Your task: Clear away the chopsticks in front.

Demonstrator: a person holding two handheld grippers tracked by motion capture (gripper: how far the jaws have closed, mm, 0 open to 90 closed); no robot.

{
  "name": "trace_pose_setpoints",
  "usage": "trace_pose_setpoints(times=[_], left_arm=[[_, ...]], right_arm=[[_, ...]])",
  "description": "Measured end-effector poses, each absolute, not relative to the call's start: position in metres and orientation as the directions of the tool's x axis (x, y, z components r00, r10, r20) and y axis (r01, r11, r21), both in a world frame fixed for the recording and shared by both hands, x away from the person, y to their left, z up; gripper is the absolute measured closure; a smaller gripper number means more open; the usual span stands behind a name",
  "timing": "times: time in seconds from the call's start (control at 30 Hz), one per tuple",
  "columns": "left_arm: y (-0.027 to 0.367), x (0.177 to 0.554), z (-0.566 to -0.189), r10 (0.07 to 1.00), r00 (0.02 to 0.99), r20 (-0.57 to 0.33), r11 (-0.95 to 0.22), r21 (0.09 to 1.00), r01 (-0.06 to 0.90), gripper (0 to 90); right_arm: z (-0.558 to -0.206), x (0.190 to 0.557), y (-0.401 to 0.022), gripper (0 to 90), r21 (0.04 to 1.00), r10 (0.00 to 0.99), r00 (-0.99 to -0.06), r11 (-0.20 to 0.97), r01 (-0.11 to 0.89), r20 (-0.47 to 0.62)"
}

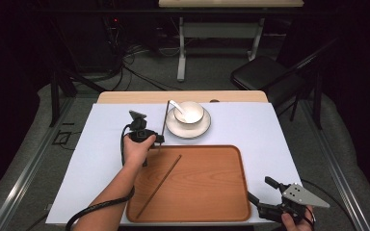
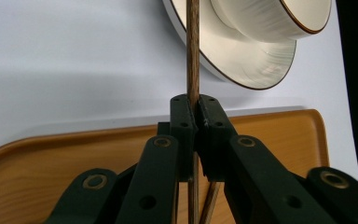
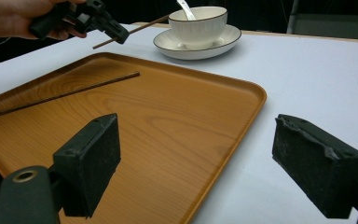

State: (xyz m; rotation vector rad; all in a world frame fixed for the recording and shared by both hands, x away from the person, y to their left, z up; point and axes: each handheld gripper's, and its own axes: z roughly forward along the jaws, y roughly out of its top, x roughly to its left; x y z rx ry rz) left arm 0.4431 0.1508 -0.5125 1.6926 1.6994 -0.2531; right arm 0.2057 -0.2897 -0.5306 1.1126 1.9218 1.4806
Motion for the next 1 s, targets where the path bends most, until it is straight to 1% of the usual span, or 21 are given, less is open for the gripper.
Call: trace_pose_setpoints(times=[0.17, 0.43, 1.0], left_arm=[[0.166, 0.43, -0.508, 0.787, 0.116, -0.607, 0.133, 0.349, 0.928, 85.3], [0.184, 0.399, -0.506, 0.791, 0.144, -0.594, 0.107, 0.366, 0.924, 85.3], [0.201, 0.332, -0.52, 0.775, 0.162, -0.611, 0.087, 0.358, 0.93, 85.3]], right_arm=[[-0.53, 0.205, -0.289, 14.4, 0.945, 0.82, -0.561, 0.088, 0.315, 0.111], [-0.53, 0.206, -0.289, 14.4, 0.945, 0.82, -0.562, 0.089, 0.315, 0.11], [-0.53, 0.206, -0.288, 14.4, 0.945, 0.821, -0.56, 0.087, 0.315, 0.111]])
